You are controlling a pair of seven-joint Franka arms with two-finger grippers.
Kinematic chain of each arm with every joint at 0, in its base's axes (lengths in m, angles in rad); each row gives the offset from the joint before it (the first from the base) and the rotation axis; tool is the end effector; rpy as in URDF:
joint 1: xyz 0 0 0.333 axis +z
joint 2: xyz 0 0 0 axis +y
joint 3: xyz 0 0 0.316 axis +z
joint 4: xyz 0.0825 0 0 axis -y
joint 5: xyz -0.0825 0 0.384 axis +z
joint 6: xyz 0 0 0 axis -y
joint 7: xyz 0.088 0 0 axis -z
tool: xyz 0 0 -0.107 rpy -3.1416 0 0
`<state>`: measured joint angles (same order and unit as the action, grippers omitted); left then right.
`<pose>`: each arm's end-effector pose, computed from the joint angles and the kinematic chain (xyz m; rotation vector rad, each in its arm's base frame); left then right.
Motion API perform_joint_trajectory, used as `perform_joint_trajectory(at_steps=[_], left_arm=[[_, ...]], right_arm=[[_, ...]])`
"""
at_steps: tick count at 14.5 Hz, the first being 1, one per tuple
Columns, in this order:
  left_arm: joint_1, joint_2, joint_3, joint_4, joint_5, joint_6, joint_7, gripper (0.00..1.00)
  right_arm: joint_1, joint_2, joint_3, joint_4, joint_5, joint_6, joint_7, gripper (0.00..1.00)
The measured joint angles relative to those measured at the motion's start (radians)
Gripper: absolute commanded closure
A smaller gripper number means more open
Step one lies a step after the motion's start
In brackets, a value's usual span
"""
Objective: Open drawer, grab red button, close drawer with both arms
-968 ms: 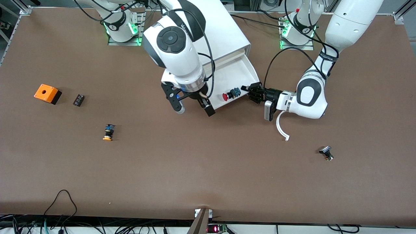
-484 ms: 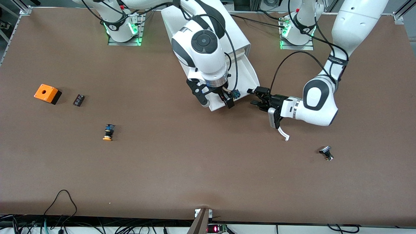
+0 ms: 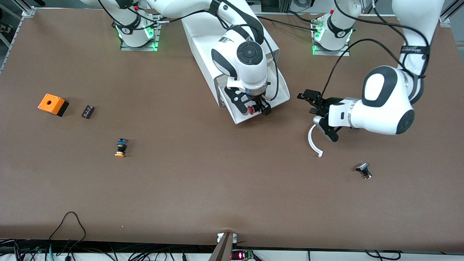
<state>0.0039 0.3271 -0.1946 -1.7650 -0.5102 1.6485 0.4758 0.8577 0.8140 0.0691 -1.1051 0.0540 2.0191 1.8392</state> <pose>0.5754 -0.1525 0.3690 2.4123 -0.6329 -0.4522 0.4756 0.6103 0.3399 -2.6813 1.3917 0.1183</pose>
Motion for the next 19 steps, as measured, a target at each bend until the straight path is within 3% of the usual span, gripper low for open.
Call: perform_joint_trajectory(at_steps=[3,5,9,10,13,19], left_arm=[[-0.008,-0.037,-0.020,0.046,0.158,-0.015,-0.221,0.00],[-0.016,-0.045,-0.050,0.095,0.237,-0.053,-0.368,0.00],[-0.053,-0.047,-0.067,0.249,0.409,-0.192,-0.556,0.00],[-0.055,-0.045,-0.065,0.281,0.417,-0.231,-0.569,0.00],[-0.018,-0.008,-0.050,0.334,0.397,-0.274,-0.576,0.00],[0.019,0.044,-0.051,0.332,0.388,-0.198,-0.664,0.00]], right_arm=[[0.017,0.008,0.000,0.000,0.000,0.000,0.008,0.13],[0.019,0.009,0.000,0.000,0.000,0.000,0.009,0.29],[0.019,0.009,-0.002,0.000,-0.001,0.002,0.009,0.95],[0.019,0.009,-0.002,0.000,-0.001,0.003,0.008,1.00],[0.019,0.008,-0.006,0.006,-0.003,0.003,0.000,1.00],[-0.025,-0.020,-0.018,0.068,-0.001,-0.025,-0.046,1.00]])
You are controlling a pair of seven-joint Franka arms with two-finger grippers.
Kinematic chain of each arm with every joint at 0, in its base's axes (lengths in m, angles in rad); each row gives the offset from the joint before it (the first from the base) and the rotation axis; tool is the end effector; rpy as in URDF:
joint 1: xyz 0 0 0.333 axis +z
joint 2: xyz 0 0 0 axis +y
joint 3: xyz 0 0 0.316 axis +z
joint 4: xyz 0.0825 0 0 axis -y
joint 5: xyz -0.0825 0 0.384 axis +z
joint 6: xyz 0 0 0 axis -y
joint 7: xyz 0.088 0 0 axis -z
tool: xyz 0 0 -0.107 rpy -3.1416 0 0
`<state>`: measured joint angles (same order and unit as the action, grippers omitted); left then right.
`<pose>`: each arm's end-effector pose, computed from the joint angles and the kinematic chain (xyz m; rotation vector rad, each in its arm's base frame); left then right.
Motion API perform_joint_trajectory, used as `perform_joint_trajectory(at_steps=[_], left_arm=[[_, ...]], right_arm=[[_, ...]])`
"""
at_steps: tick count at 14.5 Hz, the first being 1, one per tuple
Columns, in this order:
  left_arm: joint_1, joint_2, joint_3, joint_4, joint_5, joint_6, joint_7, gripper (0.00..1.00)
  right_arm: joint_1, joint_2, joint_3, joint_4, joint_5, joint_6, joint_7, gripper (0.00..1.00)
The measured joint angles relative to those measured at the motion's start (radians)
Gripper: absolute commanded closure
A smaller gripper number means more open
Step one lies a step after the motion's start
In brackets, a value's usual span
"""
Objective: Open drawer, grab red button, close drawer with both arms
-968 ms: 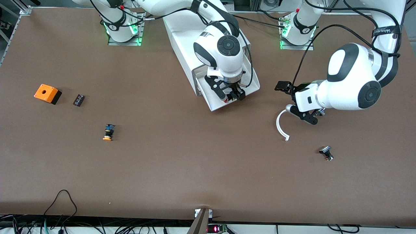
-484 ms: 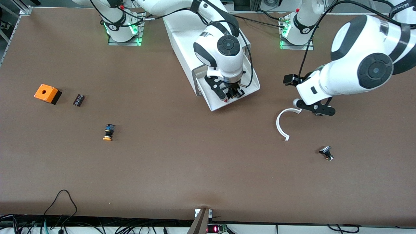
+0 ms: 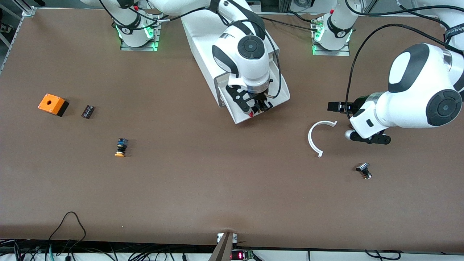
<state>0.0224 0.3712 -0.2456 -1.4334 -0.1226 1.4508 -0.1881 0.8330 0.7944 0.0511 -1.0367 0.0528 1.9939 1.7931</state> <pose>0.6146 -0.1317 0.4660 2.9495 -0.0411 -0.5654 0.5025 0.5962 0.3858 -2.6374 1.3480 0.0668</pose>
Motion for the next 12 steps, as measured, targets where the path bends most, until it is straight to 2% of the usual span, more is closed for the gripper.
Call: perform_joint_trajectory(at_steps=[2,5,8,12], left_arm=[[-0.007,-0.031,-0.011,-0.066,0.001,0.086,-0.044,0.00],[-0.010,-0.104,-0.029,-0.249,0.001,0.319,-0.080,0.00],[-0.011,-0.149,-0.113,-0.456,0.001,0.617,-0.253,0.00],[-0.027,-0.139,-0.200,-0.615,0.001,0.909,-0.508,0.00]], right_arm=[[-0.057,-0.031,0.001,0.011,0.036,-0.033,-0.122,1.00],[-0.158,-0.078,0.001,0.015,0.085,-0.108,-0.361,1.00],[-0.253,-0.098,0.000,0.015,0.095,-0.196,-0.623,1.00],[-0.356,-0.100,-0.023,0.002,0.095,-0.325,-0.974,1.00]])
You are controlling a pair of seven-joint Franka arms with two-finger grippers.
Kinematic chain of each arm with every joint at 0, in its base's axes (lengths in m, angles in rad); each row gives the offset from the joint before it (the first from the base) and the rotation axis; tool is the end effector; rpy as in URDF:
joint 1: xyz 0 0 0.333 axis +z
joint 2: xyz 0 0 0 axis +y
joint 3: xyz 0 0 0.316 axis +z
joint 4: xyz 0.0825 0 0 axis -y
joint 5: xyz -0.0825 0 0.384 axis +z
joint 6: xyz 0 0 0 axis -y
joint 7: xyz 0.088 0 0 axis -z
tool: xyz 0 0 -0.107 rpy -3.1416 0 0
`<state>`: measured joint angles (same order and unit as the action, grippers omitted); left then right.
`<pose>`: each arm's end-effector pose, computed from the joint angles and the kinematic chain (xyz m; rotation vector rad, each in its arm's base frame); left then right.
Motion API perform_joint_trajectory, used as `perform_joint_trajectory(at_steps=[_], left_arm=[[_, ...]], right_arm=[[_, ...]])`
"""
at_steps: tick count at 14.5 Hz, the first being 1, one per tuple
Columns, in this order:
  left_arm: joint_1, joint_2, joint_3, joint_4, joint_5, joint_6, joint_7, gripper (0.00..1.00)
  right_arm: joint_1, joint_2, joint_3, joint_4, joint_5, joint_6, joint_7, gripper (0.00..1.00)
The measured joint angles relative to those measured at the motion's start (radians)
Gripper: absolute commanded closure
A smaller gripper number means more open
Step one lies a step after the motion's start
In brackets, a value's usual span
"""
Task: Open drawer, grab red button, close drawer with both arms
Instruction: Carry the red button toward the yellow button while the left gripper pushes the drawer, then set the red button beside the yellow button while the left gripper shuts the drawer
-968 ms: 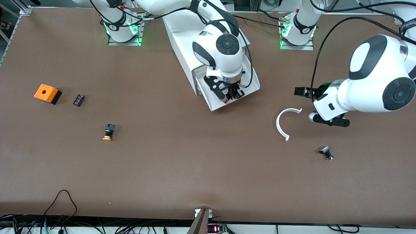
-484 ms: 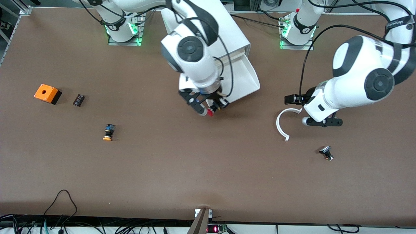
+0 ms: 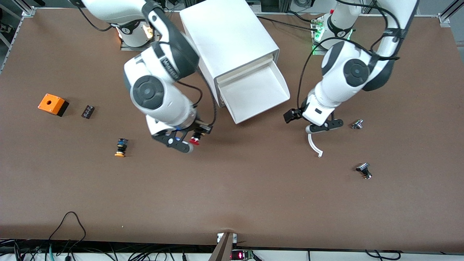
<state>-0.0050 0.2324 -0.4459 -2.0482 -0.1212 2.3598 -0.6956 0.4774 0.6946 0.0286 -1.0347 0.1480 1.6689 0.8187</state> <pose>0.5374 -0.2534 0.3474 2.8872 0.4988 -0.0292 0.6431 0.3651 0.4332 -2.9964 0.5109 0.2267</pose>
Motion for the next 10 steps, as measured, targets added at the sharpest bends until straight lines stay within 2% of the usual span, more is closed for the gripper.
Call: perform_joint_trajectory(at_steps=[2,5,7,10], left_arm=[[-0.028,0.025,-0.021,-0.056,0.000,0.121,-0.104,0.00],[-0.075,0.051,-0.024,-0.072,0.000,0.162,-0.180,0.00],[-0.079,0.053,-0.024,-0.072,0.000,0.163,-0.210,0.00],[-0.105,0.055,-0.025,-0.079,0.000,0.162,-0.247,0.00]], right_arm=[[-0.043,-0.007,-0.026,-0.041,0.000,-0.009,-0.159,1.00],[-0.085,-0.020,-0.082,-0.128,0.000,0.013,-0.367,1.00],[-0.095,-0.036,-0.130,-0.212,0.001,0.076,-0.509,1.00],[-0.098,-0.071,-0.170,-0.388,0.001,0.246,-0.630,1.00]])
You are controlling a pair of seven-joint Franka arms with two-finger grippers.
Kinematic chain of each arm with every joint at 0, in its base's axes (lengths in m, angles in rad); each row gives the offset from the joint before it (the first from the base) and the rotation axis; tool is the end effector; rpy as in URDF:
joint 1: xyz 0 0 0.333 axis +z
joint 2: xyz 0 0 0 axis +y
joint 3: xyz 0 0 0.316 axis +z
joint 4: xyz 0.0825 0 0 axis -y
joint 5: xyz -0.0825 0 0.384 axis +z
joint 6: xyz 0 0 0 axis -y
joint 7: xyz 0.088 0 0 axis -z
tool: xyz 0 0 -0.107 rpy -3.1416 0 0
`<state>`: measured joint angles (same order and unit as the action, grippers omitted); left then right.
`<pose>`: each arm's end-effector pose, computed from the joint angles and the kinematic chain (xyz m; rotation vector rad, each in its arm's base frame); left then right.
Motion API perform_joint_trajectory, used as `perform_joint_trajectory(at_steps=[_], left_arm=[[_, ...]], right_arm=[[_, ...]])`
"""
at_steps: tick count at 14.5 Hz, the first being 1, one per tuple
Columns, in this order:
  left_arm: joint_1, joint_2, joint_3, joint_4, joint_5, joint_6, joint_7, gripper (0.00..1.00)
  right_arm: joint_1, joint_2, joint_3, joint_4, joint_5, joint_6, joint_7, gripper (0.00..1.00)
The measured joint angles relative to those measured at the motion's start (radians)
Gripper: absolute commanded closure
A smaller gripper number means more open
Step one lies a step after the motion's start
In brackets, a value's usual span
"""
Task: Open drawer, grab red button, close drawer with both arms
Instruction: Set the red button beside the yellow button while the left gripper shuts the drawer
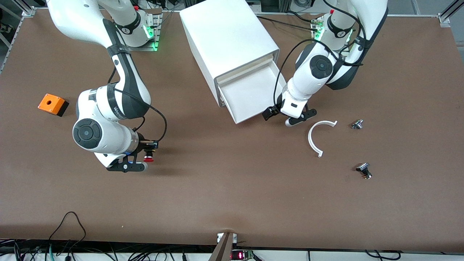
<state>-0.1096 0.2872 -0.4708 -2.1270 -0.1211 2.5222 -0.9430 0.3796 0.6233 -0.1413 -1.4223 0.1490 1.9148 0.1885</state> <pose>0.4936 -0.3155 0.3014 2.8172 0.6927 -0.0651 0.6773 0.1938 0.3249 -3.1091 -0.0185 0.2060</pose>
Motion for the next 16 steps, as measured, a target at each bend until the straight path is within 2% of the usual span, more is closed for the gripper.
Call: perform_joint_trajectory(at_steps=[5,11,12,13,14,15,16], left_arm=[[-0.069,0.001,-0.026,-0.026,0.000,0.000,-0.038,0.00],[-0.079,-0.001,-0.115,-0.027,0.000,-0.008,-0.117,0.00],[-0.084,0.000,-0.124,-0.028,0.000,-0.012,-0.121,0.00],[-0.090,0.000,-0.133,-0.029,0.000,-0.013,-0.130,0.00],[-0.096,0.000,-0.138,-0.030,0.000,-0.014,-0.134,0.00],[-0.101,0.000,-0.140,-0.031,0.000,-0.014,-0.137,0.00],[-0.105,0.001,-0.140,-0.032,0.000,-0.014,-0.138,0.00]], right_arm=[[0.000,-0.038,-0.025,-0.271,0.000,0.279,-0.084,1.00],[-0.013,-0.038,-0.033,-0.423,0.000,0.449,-0.107,1.00],[-0.015,-0.036,-0.033,-0.436,0.000,0.459,-0.107,0.90],[-0.018,-0.033,-0.033,-0.443,0.003,0.462,-0.107,0.68],[-0.023,-0.030,-0.033,-0.446,0.011,0.463,-0.107,0.58],[-0.029,-0.027,-0.033,-0.446,0.027,0.463,-0.107,0.26],[-0.033,-0.027,-0.033,-0.446,0.041,0.464,-0.107,0.01]])
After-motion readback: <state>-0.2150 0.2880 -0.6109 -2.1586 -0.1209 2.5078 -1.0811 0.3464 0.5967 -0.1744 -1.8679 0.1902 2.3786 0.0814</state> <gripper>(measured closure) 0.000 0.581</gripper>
